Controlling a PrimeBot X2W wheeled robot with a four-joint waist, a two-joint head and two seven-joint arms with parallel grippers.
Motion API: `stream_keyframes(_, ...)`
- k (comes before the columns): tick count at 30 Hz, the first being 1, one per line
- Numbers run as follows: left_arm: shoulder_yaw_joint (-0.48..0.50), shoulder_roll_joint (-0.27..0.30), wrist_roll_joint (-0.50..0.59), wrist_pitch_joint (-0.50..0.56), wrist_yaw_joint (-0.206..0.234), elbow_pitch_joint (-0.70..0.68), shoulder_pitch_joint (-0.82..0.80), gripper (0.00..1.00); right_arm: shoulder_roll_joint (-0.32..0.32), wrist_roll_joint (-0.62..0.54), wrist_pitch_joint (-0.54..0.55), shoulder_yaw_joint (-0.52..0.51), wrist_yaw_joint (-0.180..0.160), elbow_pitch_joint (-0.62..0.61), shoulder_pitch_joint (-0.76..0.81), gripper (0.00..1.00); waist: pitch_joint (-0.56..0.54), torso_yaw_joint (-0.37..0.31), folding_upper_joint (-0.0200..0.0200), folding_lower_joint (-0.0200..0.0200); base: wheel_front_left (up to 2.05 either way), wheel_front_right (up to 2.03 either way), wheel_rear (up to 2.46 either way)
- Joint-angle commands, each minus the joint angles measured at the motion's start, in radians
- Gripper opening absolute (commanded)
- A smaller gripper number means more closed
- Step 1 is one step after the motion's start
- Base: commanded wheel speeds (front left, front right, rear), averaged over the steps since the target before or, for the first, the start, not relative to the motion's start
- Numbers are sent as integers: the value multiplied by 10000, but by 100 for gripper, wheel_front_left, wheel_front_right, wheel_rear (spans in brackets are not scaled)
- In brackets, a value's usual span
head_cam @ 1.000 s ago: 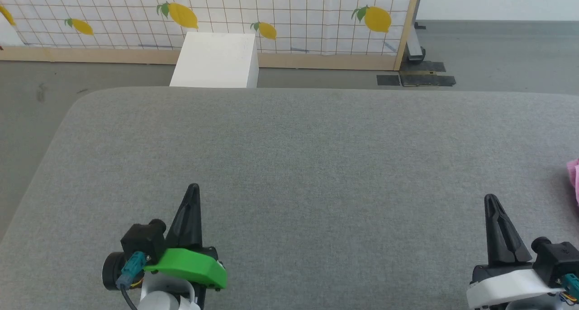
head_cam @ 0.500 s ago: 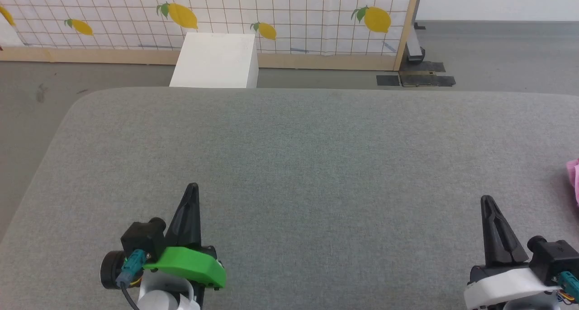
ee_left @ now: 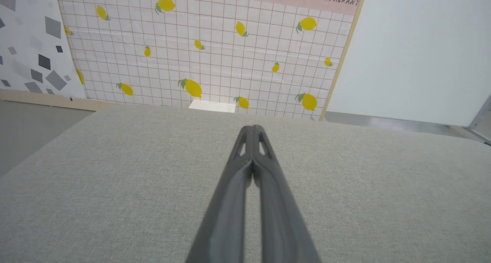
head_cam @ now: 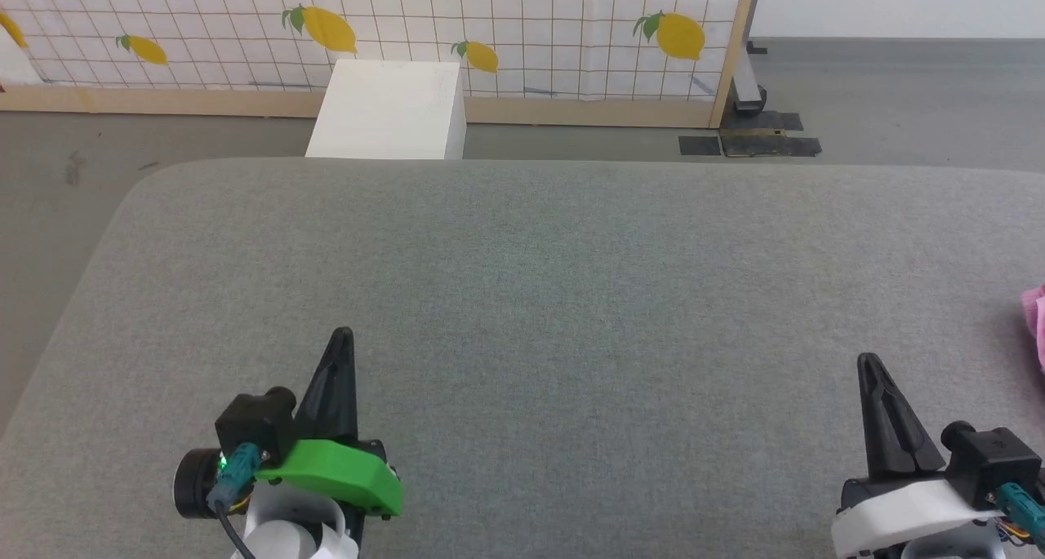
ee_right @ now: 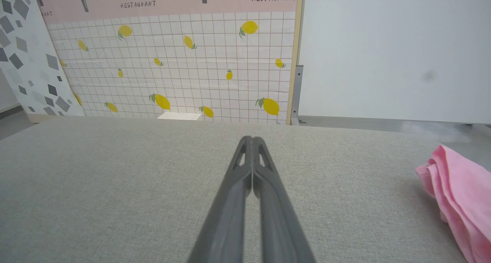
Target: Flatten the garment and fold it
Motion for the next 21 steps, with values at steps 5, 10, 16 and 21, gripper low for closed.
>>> stream_keyframes(5, 78, -7, 239, 130, 63, -113, 157, 0, 9, -90, 128, 81, -4, -99, -177, 0, -4, -3, 0, 0, 0, 0, 0)
stream_keyframes(10, 139, -9, 377, 274, 87, -203, 192, 0, 11, -130, 271, 145, -5, -132, -220, 0, -10, -7, 0, 0, 0, 0, 0)
stream_keyframes(16, 191, -10, 494, 395, 106, -278, 221, 0, 13, -163, 392, 199, -6, -161, -257, 0, -15, -11, 0, 0, 0, 0, 0)
stream_keyframes(21, 234, -11, 592, 498, 123, -342, 246, 0, 14, -191, 494, 245, -7, -185, -287, 0, -19, -14, 0, 0, 0, 0, 0)
